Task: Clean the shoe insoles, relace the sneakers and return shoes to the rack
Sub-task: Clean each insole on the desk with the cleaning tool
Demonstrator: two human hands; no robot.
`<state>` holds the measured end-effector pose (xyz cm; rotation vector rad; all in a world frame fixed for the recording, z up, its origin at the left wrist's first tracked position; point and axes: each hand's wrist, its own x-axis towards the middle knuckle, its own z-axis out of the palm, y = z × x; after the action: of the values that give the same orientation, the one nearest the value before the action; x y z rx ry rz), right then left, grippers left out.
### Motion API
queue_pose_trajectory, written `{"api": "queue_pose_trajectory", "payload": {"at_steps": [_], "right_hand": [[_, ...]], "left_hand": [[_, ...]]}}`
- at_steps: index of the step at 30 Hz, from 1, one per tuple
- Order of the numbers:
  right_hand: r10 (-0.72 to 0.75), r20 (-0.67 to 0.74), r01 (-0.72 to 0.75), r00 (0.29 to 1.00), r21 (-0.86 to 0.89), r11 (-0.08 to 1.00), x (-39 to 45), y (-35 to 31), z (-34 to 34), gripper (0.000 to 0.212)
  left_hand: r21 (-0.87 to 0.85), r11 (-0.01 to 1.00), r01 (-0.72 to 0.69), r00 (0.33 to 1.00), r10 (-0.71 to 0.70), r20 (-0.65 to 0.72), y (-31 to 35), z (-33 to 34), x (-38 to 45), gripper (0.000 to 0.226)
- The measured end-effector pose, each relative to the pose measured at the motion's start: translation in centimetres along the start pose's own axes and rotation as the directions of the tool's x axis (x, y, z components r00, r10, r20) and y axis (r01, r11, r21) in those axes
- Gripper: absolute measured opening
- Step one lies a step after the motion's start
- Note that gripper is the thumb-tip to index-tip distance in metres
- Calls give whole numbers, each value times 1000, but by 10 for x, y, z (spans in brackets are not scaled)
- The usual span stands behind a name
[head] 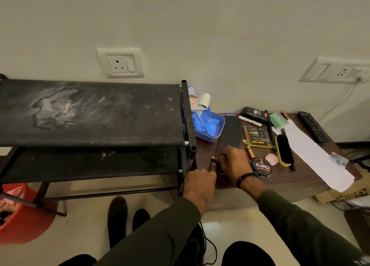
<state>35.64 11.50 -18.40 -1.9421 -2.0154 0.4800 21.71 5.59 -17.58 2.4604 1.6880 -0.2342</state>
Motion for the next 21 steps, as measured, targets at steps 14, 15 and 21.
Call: {"api": "queue_pose_trajectory", "payload": {"at_steps": [14, 15, 21], "right_hand": [[289, -165, -293, 943, -1, 956, 95, 45, -14, 19], [314, -197, -317, 929, 19, 948, 97, 46, -13, 19], [342, -193, -352, 920, -17, 936, 75, 38, -8, 21]], "left_hand": [[-137, 988, 67, 997, -71, -24, -3, 4, 0, 54], [-153, 986, 66, 997, -72, -31, -4, 4, -1, 54], [-195, 978, 75, 995, -86, -48, -6, 10, 0, 53]]}}
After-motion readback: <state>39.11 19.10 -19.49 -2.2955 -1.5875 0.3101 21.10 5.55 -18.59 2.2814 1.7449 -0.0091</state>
